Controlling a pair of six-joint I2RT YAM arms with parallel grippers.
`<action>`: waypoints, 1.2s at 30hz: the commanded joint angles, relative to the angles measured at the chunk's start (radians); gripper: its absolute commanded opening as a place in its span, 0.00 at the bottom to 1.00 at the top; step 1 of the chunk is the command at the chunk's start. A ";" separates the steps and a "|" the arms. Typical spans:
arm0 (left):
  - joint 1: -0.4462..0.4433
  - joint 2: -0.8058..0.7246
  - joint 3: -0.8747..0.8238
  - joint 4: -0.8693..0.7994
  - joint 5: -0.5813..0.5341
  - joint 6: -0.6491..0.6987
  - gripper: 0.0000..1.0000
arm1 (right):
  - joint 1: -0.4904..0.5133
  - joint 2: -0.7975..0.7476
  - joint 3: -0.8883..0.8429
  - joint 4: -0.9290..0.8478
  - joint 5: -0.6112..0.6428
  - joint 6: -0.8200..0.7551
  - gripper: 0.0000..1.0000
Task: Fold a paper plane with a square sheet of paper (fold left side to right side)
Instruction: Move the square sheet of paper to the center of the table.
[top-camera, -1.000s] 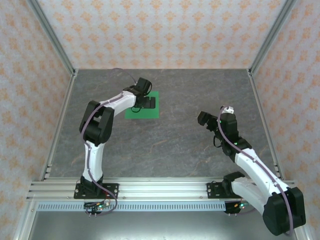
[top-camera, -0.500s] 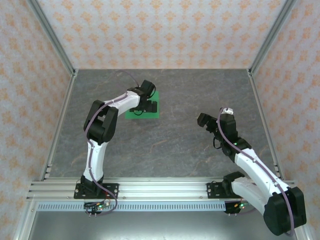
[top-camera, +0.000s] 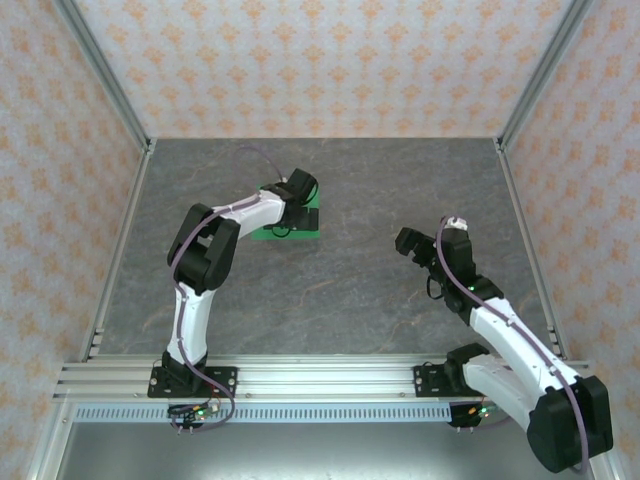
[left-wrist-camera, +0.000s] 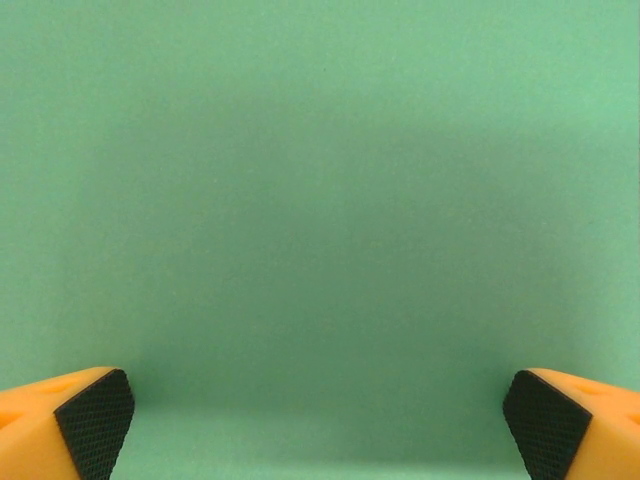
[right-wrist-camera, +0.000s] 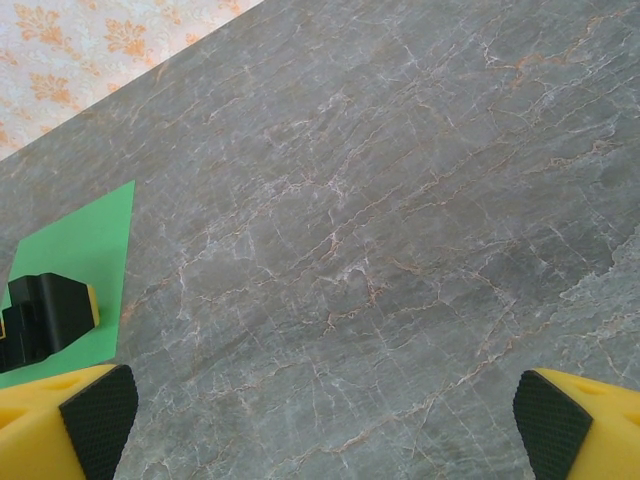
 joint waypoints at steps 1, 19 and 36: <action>-0.059 0.012 -0.114 -0.112 0.035 -0.027 1.00 | 0.006 -0.029 0.038 -0.027 0.012 0.010 1.00; -0.282 -0.236 -0.366 -0.062 0.074 -0.261 1.00 | 0.006 -0.037 0.035 -0.048 0.012 0.018 1.00; -0.048 -0.594 -0.550 0.108 0.318 -0.260 1.00 | 0.197 0.534 0.409 -0.120 0.007 0.017 1.00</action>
